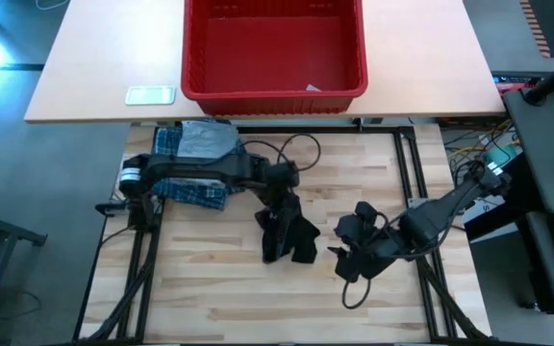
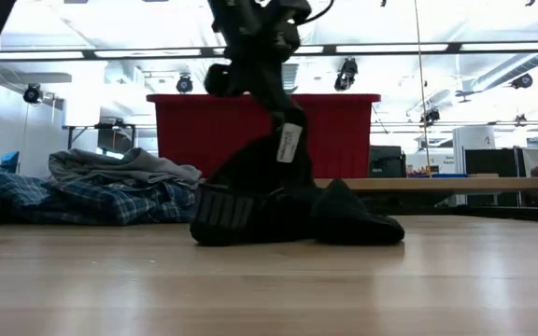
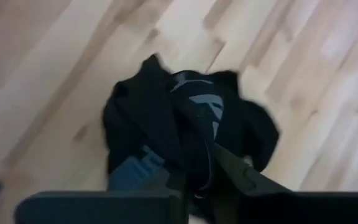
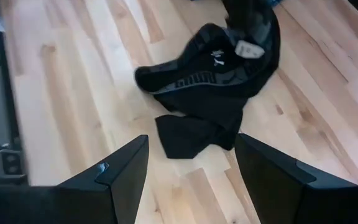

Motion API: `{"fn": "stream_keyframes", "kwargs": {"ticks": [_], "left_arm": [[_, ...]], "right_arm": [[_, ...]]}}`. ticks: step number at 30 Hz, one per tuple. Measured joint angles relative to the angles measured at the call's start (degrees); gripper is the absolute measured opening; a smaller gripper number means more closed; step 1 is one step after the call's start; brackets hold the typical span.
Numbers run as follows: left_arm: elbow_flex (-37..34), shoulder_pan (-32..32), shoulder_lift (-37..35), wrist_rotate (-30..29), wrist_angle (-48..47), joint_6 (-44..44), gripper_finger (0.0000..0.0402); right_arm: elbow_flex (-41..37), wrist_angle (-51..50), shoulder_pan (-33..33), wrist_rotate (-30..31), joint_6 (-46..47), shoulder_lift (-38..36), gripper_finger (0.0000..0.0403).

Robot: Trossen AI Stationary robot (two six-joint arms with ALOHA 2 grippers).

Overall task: Fold Laundry from Bin
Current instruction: Fold the black underwear

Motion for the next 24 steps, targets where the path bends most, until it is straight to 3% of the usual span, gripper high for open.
{"fn": "stream_keyframes", "kwargs": {"ticks": [11,15,24], "left_arm": [[-3.13,0.02,-5.41,-1.55,-21.88,6.72,0.0174],[-10.53,-0.19,-9.09,-2.76,-20.05,7.35,0.0201],[-29.36,-4.64,-20.97,-7.83,-10.98,14.88,0.0206]], "right_arm": [[-2.07,0.09,-0.44,0.69,5.01,4.27,0.0233],[-2.07,0.12,-0.57,0.6,5.41,4.77,0.0233],[-2.07,0.07,-0.61,0.58,6.41,4.66,0.0233]]}}
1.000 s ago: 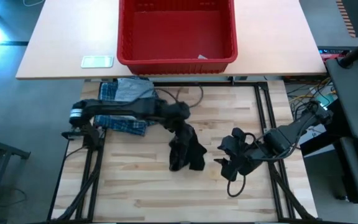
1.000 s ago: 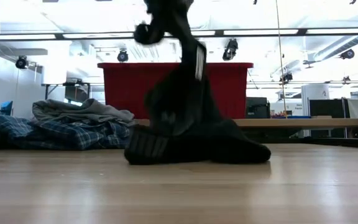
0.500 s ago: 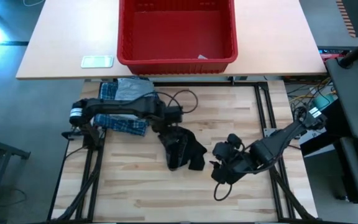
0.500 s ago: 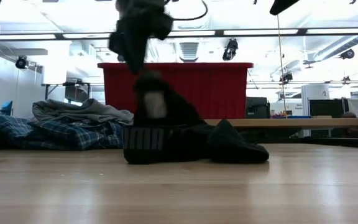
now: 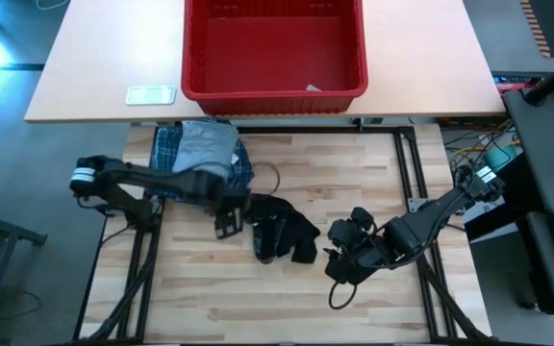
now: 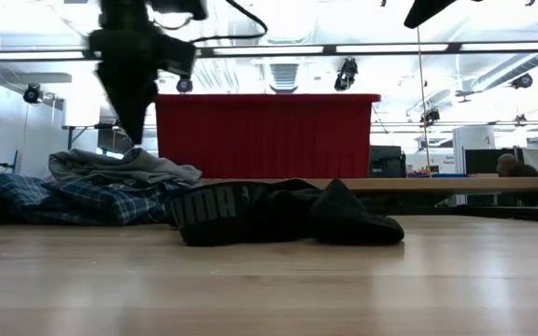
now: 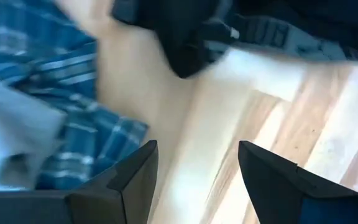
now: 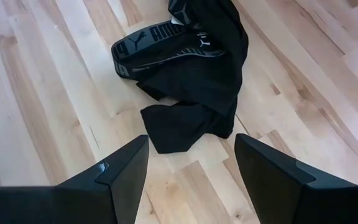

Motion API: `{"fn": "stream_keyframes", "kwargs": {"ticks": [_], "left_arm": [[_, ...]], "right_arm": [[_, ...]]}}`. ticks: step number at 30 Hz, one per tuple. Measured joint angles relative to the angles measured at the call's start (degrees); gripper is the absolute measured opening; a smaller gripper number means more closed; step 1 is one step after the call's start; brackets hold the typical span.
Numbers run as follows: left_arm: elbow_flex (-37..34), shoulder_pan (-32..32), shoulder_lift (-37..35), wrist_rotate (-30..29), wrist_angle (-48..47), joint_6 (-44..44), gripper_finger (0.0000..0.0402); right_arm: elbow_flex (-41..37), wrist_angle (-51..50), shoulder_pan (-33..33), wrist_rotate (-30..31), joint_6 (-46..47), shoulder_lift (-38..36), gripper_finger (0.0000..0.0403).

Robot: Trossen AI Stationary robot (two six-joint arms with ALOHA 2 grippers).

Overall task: Fold Laundry from Bin
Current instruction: Fold the black underwear

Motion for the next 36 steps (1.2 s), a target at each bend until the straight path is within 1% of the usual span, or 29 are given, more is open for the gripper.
{"fn": "stream_keyframes", "kwargs": {"ticks": [3,6,9,11,15,17,18,20,22,23,24,26,29,32,36], "left_arm": [[-7.02,-3.95,-3.43,-0.99,7.51,0.35,0.0206],[-13.41,-7.19,-5.18,-2.34,17.5,-0.72,0.0206],[-18.46,-9.14,-4.65,-4.83,25.95,-2.07,0.0206],[-20.45,-9.46,-3.59,-6.4,30.76,-2.07,0.0206],[-21.99,-8.86,0.34,-10.02,33.99,-2.06,0.0203],[-21.16,-7.95,2.07,-10.09,33.93,-2.04,0.0188],[-20.48,-7.4,2.95,-9.21,33.99,-2.05,0.0172],[-18.89,-6.52,4.4,-7.84,33.9,-1.82,0.0122],[-17.13,-5.62,5.07,-7.56,34.18,-0.35,0.005],[-16.39,-5.06,5.31,-7.47,34.28,0.33,0.0026],[-15.79,-4.5,5.48,-7.37,34.2,0.81,0.0016],[-14.63,-3.32,5.63,-7.36,33.24,1.85,0.0019],[-13.25,-2.45,5.09,-6.89,30.56,3.63,0.0008],[-12.06,-2.77,3.63,-5.37,25.8,6.15,0.0006],[-11.15,-3.46,1.12,-5.4,18.15,7.42,0.0028]], "right_arm": [[0.0,-0.01,-0.24,0.06,-0.02,0.0,0.0233],[0.0,-0.03,-0.44,0.11,-0.01,0.0,0.0233],[-0.02,-0.01,-0.45,0.1,0.83,0.0,0.0233],[-0.02,0.04,-0.42,0.05,1.61,0.0,0.0233],[-0.02,0.32,-0.42,0.07,2.51,0.0,0.0233],[-0.02,0.81,-0.42,0.1,1.09,0.07,0.0233],[-0.06,1.36,-0.37,0.15,-1.16,0.27,0.0233],[-0.16,5.12,-0.26,0.25,-9.43,1.16,0.0233],[-0.33,9.3,-0.16,-0.15,-20.36,2.73,0.0233],[-0.35,11.67,-0.42,-0.41,-25.47,3.89,0.0233],[-0.35,14.31,-0.83,-0.77,-30.11,4.96,0.0233],[-0.35,18.99,-2.26,-2.85,-36.78,7.84,0.0233],[-0.35,25.63,-5.0,-7.91,-42.55,12.99,0.0233],[-0.37,31.38,-7.45,-11.37,-45.42,17.95,0.0233],[1.08,38.19,-10.28,-15.69,-46.63,23.17,0.0233]]}}
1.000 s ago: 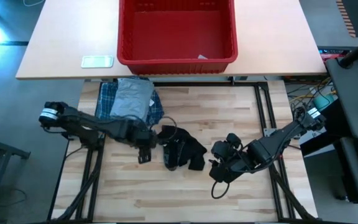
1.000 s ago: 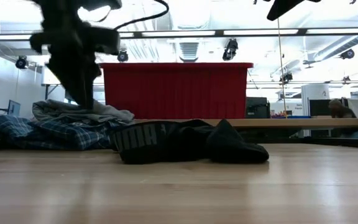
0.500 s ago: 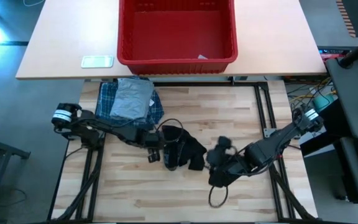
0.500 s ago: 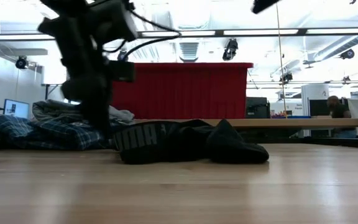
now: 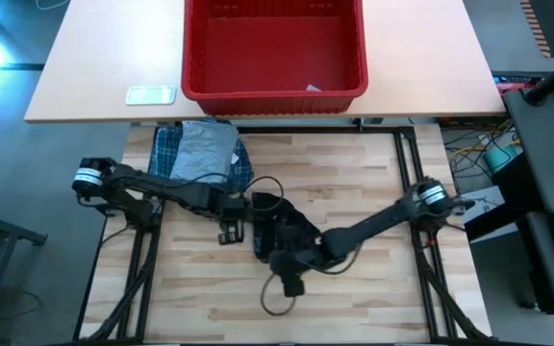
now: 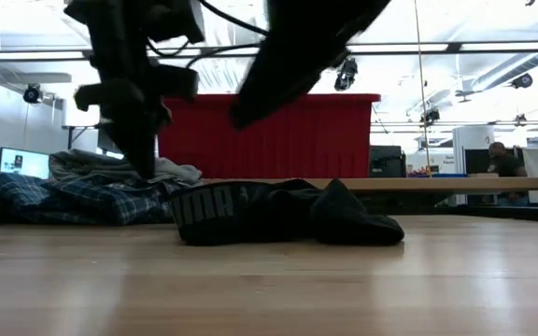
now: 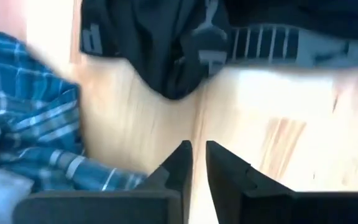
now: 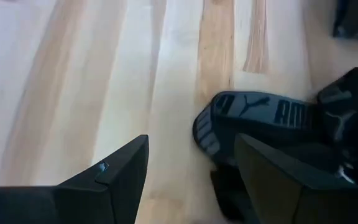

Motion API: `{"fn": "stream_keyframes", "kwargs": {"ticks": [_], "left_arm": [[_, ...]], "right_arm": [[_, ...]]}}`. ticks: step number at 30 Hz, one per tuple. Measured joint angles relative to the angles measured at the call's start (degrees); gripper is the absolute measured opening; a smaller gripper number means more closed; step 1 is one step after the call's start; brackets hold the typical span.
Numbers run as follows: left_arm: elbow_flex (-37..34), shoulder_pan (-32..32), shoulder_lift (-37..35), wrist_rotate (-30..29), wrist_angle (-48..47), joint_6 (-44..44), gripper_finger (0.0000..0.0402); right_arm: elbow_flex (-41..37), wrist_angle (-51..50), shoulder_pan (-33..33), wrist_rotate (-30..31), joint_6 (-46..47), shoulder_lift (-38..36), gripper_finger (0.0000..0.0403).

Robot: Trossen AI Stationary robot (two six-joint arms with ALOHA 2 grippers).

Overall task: Fold Laundry from Bin
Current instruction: Fold the black underwear

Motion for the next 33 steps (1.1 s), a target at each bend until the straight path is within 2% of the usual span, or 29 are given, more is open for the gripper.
{"fn": "stream_keyframes", "kwargs": {"ticks": [5,9,14,17,21,26,29,33], "left_arm": [[-0.18,-0.24,-3.58,0.04,-1.5,2.23,0.0079],[-0.23,-0.22,-4.74,-0.43,-0.89,2.74,0.0132],[-0.25,-0.17,-4.72,-0.57,-2.76,1.69,0.0178],[-0.32,-0.17,-4.74,-0.86,-4.7,0.63,0.0189],[-0.45,-0.17,-4.89,-1.57,-6.42,-0.67,0.0189],[-0.54,-0.17,-4.98,-1.55,-4.93,-2.41,0.019],[-0.3,0.02,-4.98,0.51,-2.87,-4.19,0.0196],[-0.21,0.0,-5.0,7.14,5.24,-8.85,0.0208]], "right_arm": [[3.15,0.97,-2.76,-5.28,0.52,6.12,0.0229],[5.41,0.89,-4.2,-9.55,0.67,10.48,0.0199],[8.3,-2.0,-4.76,-10.16,1.51,13.67,0.0109],[11.91,-9.9,-4.53,-10.27,1.57,13.08,0.0034],[19.89,-27.44,-3.07,-10.32,1.04,8.55,0.0012],[29.39,-49.6,-0.06,-10.57,3.12,-0.76,0.0009],[30.79,-57.03,1.99,-10.09,8.39,-7.08,0.0009],[27.11,-60.85,4.17,-9.45,17.72,-15.06,0.0009]]}}
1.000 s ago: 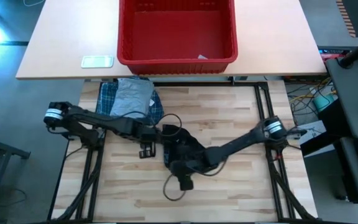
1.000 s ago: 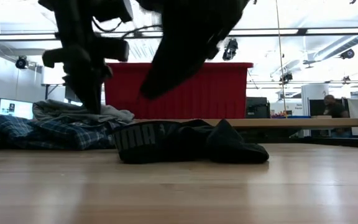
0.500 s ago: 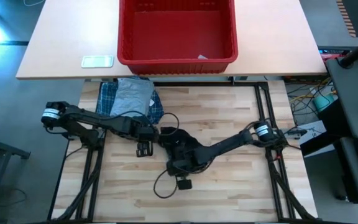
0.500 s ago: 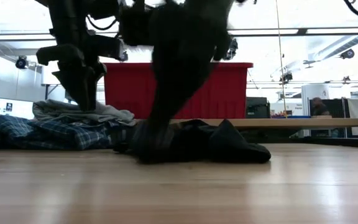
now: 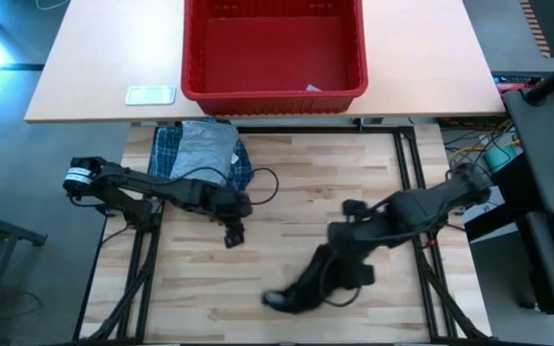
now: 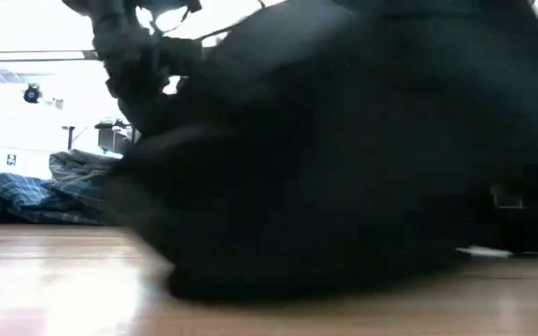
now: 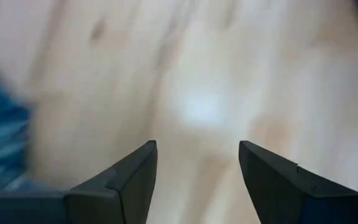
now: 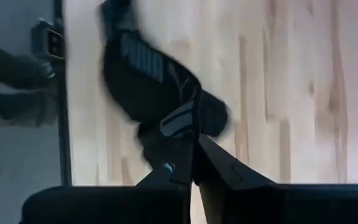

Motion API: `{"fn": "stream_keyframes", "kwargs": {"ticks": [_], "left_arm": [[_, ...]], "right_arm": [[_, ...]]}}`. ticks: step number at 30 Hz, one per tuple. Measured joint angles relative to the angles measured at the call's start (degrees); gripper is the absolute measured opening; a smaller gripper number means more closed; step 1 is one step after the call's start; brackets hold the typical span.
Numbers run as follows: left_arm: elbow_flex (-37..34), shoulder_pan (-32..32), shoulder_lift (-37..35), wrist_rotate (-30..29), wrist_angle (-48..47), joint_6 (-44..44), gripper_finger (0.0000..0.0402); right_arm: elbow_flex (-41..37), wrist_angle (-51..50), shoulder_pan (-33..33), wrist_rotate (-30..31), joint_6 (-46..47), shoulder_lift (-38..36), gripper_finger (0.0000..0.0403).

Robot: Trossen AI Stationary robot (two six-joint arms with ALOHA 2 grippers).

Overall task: Fold Laundry from Bin
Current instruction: Fold the black underwear

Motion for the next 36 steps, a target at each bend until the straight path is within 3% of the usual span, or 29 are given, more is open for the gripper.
{"fn": "stream_keyframes", "kwargs": {"ticks": [4,9,14,20,25,30,36], "left_arm": [[-0.02,-2.57,0.08,3.29,10.9,-2.98,0.022],[-0.04,-7.85,0.49,0.27,20.93,-6.74,0.0226],[-0.04,-12.02,3.78,-1.46,26.31,-10.3,0.0226],[3.12,-13.38,13.73,-0.92,36.17,-12.4,0.0226],[13.73,-13.4,26.06,2.72,34.29,-11.12,0.0226],[24.27,-13.4,36.64,10.29,26.65,-13.07,0.0224],[30.61,-12.24,43.14,21.29,27.88,-11.89,0.0203]], "right_arm": [[-8.96,-0.34,1.95,1.17,6.3,-5.19,0.0009],[-21.02,1.1,4.96,0.8,13.88,-7.74,0.0011],[-28.37,1.88,8.25,-7.29,21.47,-7.7,0.0052],[-28.86,2.53,12.71,-13.89,30.45,-7.81,0.0147],[-28.73,3.71,14.75,-12.76,36.36,-7.85,0.0203],[-28.73,4.35,16.06,-10.7,41.23,-7.85,0.022],[-28.73,7.02,16.49,-10.28,41.91,-7.85,0.022]]}}
